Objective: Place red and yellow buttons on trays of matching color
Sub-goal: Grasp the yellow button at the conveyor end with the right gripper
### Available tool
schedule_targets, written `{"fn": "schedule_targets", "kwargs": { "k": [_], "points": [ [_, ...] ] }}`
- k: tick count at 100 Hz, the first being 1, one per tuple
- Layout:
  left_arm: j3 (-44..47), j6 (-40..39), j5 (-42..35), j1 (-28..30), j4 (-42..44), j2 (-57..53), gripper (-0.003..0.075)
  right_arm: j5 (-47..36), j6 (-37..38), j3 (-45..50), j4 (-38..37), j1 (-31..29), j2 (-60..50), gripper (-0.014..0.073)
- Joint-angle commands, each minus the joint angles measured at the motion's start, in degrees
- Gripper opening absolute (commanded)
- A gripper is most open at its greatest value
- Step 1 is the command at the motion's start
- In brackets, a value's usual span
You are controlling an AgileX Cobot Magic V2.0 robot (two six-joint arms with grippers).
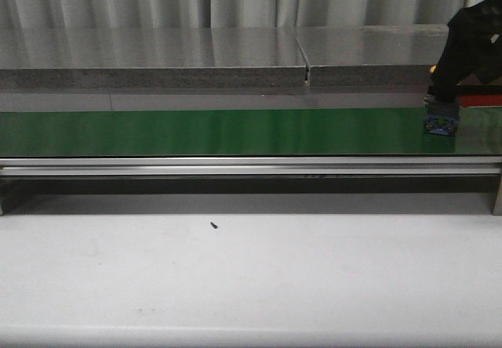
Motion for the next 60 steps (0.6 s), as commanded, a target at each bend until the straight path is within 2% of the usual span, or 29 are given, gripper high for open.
{"fn": "schedule_targets", "kwargs": {
  "k": [1, 8, 13, 23, 32, 60],
  "points": [
    [-1.6, 0.1, -2.8, -0.4, -1.4, 0.3, -0.0019, -2.3, -0.7, -4.2, 1.6, 0.0, 0.0, 0.0538],
    [-1.6, 0.1, -2.8, -0.4, -1.4, 0.3, -0.0019, -1.9, -0.7, -5.6, 1.6, 0.0, 1.7, 0.0531],
    [-1.6, 0.1, -2.8, -0.4, -1.4, 0.3, -0.0019, -1.3, -0.6, -5.9, 1.4, 0.0, 2.6, 0.0484],
    [-1.6, 0.1, -2.8, -0.4, -1.4, 0.3, -0.0019, 0.7, 0.3, -5.9, 1.2, -0.1, 3.7, 0.0265],
    [-1.6, 0.1, -2.8, -0.4, -1.4, 0.3, -0.0019, 1.4, 0.8, -5.9, 1.2, -0.1, 3.9, 0.0137],
    [-1.6, 0.1, -2.8, -0.4, -1.4, 0.3, -0.0019, 6.9, 4.5, -5.9, 1.1, -3.3, -1.9, 0.0119]
  ]
}}
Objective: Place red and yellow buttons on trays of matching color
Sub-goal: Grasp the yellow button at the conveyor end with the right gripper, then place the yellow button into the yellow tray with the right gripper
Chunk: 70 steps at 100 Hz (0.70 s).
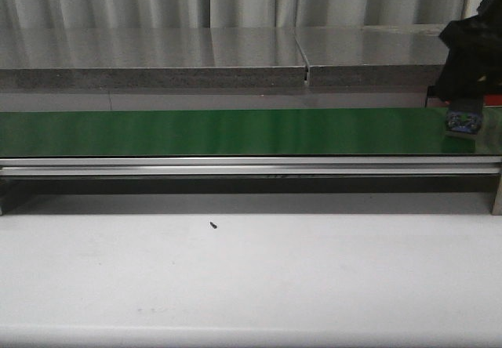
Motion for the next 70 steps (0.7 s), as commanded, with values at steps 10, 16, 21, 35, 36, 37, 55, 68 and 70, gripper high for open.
{"fn": "schedule_targets", "kwargs": {
  "k": [10, 16, 21, 35, 36, 37, 55, 68, 70],
  "points": [
    [-1.6, 0.1, -2.8, -0.4, -1.4, 0.3, -0.0019, 6.4, 6.9, -1.8, -1.3, -5.3, -9.1, 0.0119],
    [-1.6, 0.1, -2.8, -0.4, -1.4, 0.3, -0.0019, 8.1, 11.2, -1.4, -4.7, -7.5, -10.8, 0.0119],
    [-1.6, 0.1, -2.8, -0.4, -1.4, 0.3, -0.0019, 8.0, 13.9, -0.1, -7.7, -9.3, -12.3, 0.0119],
    [-1.6, 0.1, -2.8, -0.4, -1.4, 0.3, -0.0019, 6.0, 17.3, 5.6, -12.4, -14.2, -16.0, 0.0119],
    [-1.6, 0.1, -2.8, -0.4, -1.4, 0.3, -0.0019, 6.0, 17.4, 6.0, -12.4, -14.5, -16.2, 0.0119],
    [-1.6, 0.1, -2.8, -0.4, -1.4, 0.3, -0.0019, 5.8, 17.5, 6.4, -12.4, -15.0, -16.4, 0.0119],
    [-1.6, 0.1, -2.8, -0.4, -1.4, 0.3, -0.0019, -1.6, 18.7, 16.4, -12.1, -19.8, -17.4, 0.0119],
    [-1.6, 0.1, -2.8, -0.4, -1.4, 0.3, -0.0019, -11.2, 18.7, 23.0, -10.0, -21.1, -17.4, 0.0119],
    [-1.6, 0.1, -2.8, -0.4, -1.4, 0.3, -0.0019, -12.7, 18.6, 23.5, -9.9, -21.1, -17.4, 0.0119]
  ]
}}
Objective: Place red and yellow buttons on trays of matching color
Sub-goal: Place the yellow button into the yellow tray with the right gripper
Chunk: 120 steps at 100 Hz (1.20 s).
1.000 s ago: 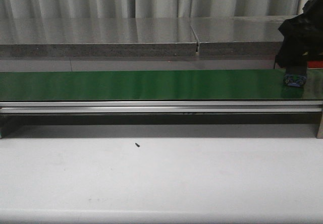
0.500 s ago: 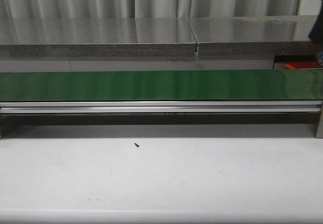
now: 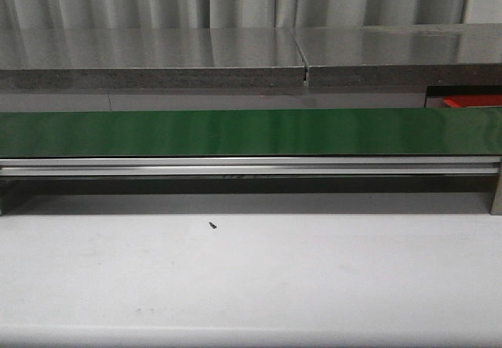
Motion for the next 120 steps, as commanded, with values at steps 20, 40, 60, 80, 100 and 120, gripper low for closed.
{"fn": "schedule_targets", "kwargs": {
  "k": [20, 40, 60, 80, 100, 120],
  "points": [
    [-1.6, 0.1, -2.8, -0.4, -1.4, 0.3, -0.0019, -14.2, -0.4, 2.3, 2.3, -0.6, -0.2, 0.0119],
    [-1.6, 0.1, -2.8, -0.4, -1.4, 0.3, -0.0019, -16.4, -0.5, 2.3, 2.3, -0.6, 4.6, 0.0119],
    [-1.6, 0.1, -2.8, -0.4, -1.4, 0.3, -0.0019, -17.2, -0.5, 2.3, 2.4, -0.6, 8.4, 0.0119],
    [-1.6, 0.1, -2.8, -0.4, -1.4, 0.3, -0.0019, -15.4, -0.5, 2.3, 2.4, -0.6, 8.8, 0.0167],
    [-1.6, 0.1, -2.8, -0.4, -1.4, 0.3, -0.0019, -13.9, -0.5, 2.3, 2.4, -0.6, 8.8, 0.0377],
    [-1.6, 0.1, -2.8, -0.4, -1.4, 0.3, -0.0019, -13.4, -0.5, 2.3, 3.0, -0.6, 7.1, 0.0473]
  ]
}}
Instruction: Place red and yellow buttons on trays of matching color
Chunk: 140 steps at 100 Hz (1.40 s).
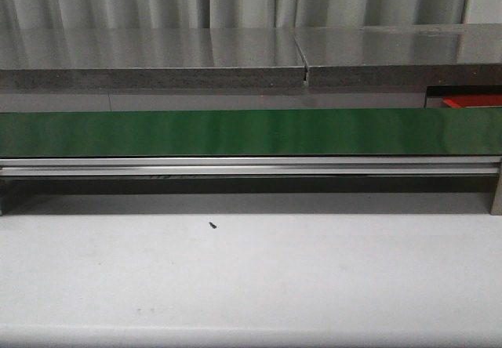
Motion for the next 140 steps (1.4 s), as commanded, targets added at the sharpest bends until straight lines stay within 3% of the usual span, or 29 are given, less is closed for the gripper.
{"fn": "schedule_targets", "kwargs": {
  "k": [1, 46, 85, 99, 125, 140],
  "points": [
    [-1.6, 0.1, -2.8, -0.4, -1.4, 0.3, -0.0019, -0.7, -0.5, -1.2, 0.6, -0.2, -3.6, 0.0476],
    [-1.6, 0.1, -2.8, -0.4, -1.4, 0.3, -0.0019, -0.5, -0.4, -1.2, 1.6, 0.7, -22.9, 0.0478],
    [-1.6, 0.1, -2.8, -0.4, -1.4, 0.3, -0.0019, 0.7, -5.0, 2.0, 1.6, 14.1, -41.6, 0.046],
    [-1.6, 0.1, -2.8, -0.4, -1.4, 0.3, -0.0019, 0.9, -6.0, 4.6, 1.6, 18.0, -45.8, 0.0327],
    [-1.6, 0.1, -2.8, -0.4, -1.4, 0.3, -0.0019, 4.0, -6.5, 9.6, 1.6, 20.2, -50.0, -0.0064],
    [-1.6, 0.1, -2.8, -0.4, -1.4, 0.3, -0.0019, 4.2, -6.5, 10.4, 1.8, 20.2, -50.2, -0.0068]
  ]
}}
